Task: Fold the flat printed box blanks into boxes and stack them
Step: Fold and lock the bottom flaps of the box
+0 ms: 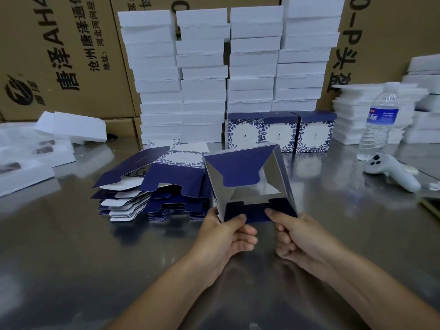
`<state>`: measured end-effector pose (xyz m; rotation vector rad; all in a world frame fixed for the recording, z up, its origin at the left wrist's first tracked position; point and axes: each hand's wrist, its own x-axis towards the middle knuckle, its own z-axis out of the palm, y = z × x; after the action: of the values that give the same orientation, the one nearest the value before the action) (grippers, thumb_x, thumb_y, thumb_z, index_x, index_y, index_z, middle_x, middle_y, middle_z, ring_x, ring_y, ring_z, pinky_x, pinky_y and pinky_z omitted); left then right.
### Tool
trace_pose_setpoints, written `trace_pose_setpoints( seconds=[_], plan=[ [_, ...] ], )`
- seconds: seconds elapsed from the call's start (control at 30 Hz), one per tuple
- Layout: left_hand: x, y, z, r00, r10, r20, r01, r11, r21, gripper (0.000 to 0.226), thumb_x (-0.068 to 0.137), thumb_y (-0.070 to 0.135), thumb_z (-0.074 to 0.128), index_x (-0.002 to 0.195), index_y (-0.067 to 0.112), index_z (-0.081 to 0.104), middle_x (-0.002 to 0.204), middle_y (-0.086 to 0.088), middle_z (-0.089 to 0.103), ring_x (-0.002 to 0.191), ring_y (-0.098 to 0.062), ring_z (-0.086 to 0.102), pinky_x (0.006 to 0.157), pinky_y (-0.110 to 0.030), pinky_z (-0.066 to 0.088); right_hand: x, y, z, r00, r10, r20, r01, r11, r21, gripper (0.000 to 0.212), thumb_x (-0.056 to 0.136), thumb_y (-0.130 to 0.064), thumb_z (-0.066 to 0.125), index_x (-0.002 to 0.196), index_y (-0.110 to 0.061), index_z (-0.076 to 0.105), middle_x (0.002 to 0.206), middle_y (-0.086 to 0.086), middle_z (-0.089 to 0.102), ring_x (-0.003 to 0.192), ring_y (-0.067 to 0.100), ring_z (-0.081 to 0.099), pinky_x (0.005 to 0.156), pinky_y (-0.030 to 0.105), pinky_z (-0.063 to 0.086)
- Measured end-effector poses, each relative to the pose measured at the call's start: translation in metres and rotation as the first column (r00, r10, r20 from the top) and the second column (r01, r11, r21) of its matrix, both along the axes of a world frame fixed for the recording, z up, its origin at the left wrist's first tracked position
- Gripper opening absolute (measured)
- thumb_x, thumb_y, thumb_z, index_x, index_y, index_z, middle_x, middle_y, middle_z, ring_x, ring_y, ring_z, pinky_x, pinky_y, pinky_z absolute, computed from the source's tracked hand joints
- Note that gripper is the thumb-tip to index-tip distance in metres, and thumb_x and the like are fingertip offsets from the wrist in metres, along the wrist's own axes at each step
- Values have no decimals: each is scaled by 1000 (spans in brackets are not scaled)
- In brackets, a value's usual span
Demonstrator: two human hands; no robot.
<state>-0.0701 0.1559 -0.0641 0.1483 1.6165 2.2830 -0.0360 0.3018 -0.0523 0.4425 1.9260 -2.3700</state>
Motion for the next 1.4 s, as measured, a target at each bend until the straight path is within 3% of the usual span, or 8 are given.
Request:
trace_pose_setpoints(
  seconds=[0.2, 0.33, 0.5, 0.9, 1.07, 1.17, 1.27, 1.4],
  plan=[
    [1, -1, 3, 999, 35, -36, -36, 999, -31, 21, 95, 0, 51, 114, -4, 46, 50, -6, 58, 39, -11, 53, 38, -19, 42, 2, -3, 1, 999, 35, 30, -35, 999, 14, 46, 85, -30, 66, 44, -16, 51, 44, 2, 42, 36, 11, 34, 40, 20, 34],
    [2, -1, 2, 999, 23, -44, -24, 999, -28, 25, 95, 2, 52, 118, -4, 45, 52, -7, 59, 41, -13, 55, 39, -20, 44, 5, -2, 4, 988, 134, 75, -133, 991, -10, 40, 83, -24, 67, 44, -16, 60, 46, 4, 51, 36, 10, 42, 39, 20, 38],
    [3, 2, 1, 1000, -13, -14, 13, 999, 30, 34, 93, 3, 55, 123, -6, 41, 59, -12, 63, 47, -18, 61, 44, -23, 49, 5, -1, 6, 992, 95, 78, -89, 993, -78, 42, 84, -15, 66, 43, -12, 60, 44, 4, 49, 33, 9, 40, 36, 17, 37],
    [0, -2, -1, 1000, -1, -23, 2, 1000, 8, 39, 89, -2, 58, 124, -14, 45, 62, -10, 63, 52, -12, 60, 49, -19, 49, 5, -8, 3, 985, 155, 74, -146, 982, -118, 37, 85, -23, 65, 49, -12, 66, 51, 8, 58, 38, 12, 51, 40, 20, 43],
    [0, 0, -2, 1000, 6, -3, -6, 1000, 24, 59, 89, -2, 58, 139, -14, 27, 62, -11, 63, 52, -12, 60, 48, -18, 48, 5, -8, 2, 986, 157, 64, -149, 982, -119, 36, 83, -19, 66, 48, -13, 66, 52, 7, 58, 40, 12, 52, 41, 19, 45],
    [0, 1, -2, 1000, 2, -3, -2, 1000, 2, 55, 89, -3, 58, 136, -15, 31, 63, -11, 62, 51, -12, 60, 47, -18, 48, 4, -8, 1, 988, 138, 62, -131, 985, -113, 36, 83, -14, 65, 48, -11, 66, 52, 7, 57, 40, 11, 50, 41, 18, 44],
    [0, 2, -2, 1000, 4, 7, -4, 1000, -2, 63, 89, -3, 59, 141, -14, 24, 65, -13, 62, 51, -13, 60, 48, -18, 48, 3, -7, 0, 989, 131, 63, -122, 985, -121, 36, 83, -12, 65, 47, -10, 66, 52, 7, 56, 39, 10, 49, 40, 17, 43],
    [0, 2, 0, 1000, 13, 4, -13, 1000, -5, 56, 89, -3, 58, 137, -13, 31, 63, -11, 63, 51, -12, 60, 48, -18, 48, 0, -7, -1, 989, 132, 73, -121, 983, -136, 36, 83, -14, 65, 47, -11, 65, 51, 6, 56, 39, 10, 49, 40, 18, 43]
  ],
)
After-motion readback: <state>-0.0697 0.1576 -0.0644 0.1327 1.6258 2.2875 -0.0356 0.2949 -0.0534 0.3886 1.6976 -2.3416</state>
